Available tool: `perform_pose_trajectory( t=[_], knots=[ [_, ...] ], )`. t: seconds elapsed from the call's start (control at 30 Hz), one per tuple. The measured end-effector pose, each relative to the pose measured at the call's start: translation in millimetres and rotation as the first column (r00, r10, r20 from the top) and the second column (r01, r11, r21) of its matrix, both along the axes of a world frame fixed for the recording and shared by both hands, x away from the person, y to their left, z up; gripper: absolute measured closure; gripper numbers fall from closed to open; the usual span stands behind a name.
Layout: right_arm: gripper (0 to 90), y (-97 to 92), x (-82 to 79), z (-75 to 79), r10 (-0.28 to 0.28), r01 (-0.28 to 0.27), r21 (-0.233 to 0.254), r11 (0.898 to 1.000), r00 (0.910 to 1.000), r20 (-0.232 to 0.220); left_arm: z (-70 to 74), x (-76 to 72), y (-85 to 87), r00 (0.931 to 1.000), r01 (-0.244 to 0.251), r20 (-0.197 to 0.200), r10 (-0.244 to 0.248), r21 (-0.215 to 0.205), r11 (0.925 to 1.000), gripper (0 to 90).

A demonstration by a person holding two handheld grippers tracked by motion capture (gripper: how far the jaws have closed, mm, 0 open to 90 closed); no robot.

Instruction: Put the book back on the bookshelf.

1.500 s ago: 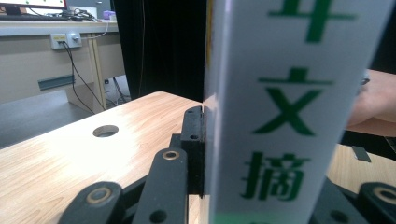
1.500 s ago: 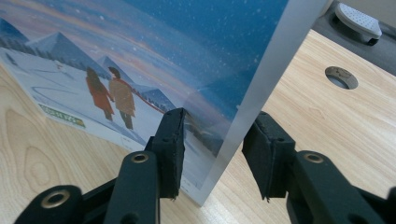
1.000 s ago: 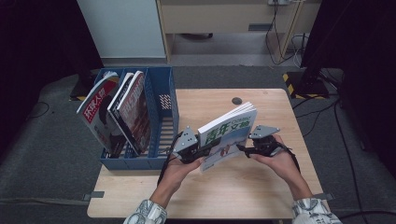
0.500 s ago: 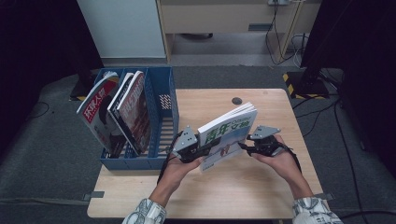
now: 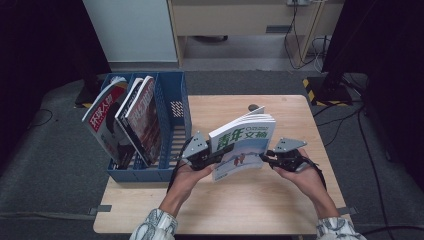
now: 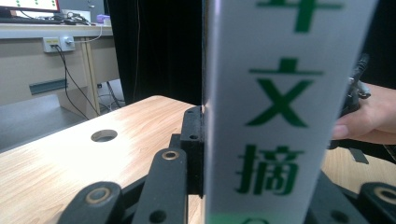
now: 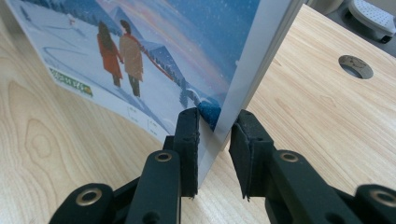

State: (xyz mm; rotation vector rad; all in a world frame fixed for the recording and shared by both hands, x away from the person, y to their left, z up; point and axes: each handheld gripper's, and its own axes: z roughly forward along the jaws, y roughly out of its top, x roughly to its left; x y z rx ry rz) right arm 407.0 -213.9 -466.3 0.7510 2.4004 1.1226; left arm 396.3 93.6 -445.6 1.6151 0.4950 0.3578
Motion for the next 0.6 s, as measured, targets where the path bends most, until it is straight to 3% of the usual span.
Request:
perform_pose_trajectory(
  t=[0.43, 0.6],
  knots=[
    [72.7, -1.7, -3.3, 1.0, 0.018, -0.018, -0.001, 1.0, 0.9998, -0.009, -1.6, 1.0, -2.3, 0.9999, -0.002, -0.014, 0.001, -0.029, 0.9996, 70.9],
    [70.2, -1.9, -3.6, 0.5, 0.015, -0.015, 0.003, 1.0, 0.9998, -0.01, -0.8, -2.3, -3.7, 1.0, -0.004, 0.0, 0.004, -0.014, 0.9999, 73.3]
  ],
)
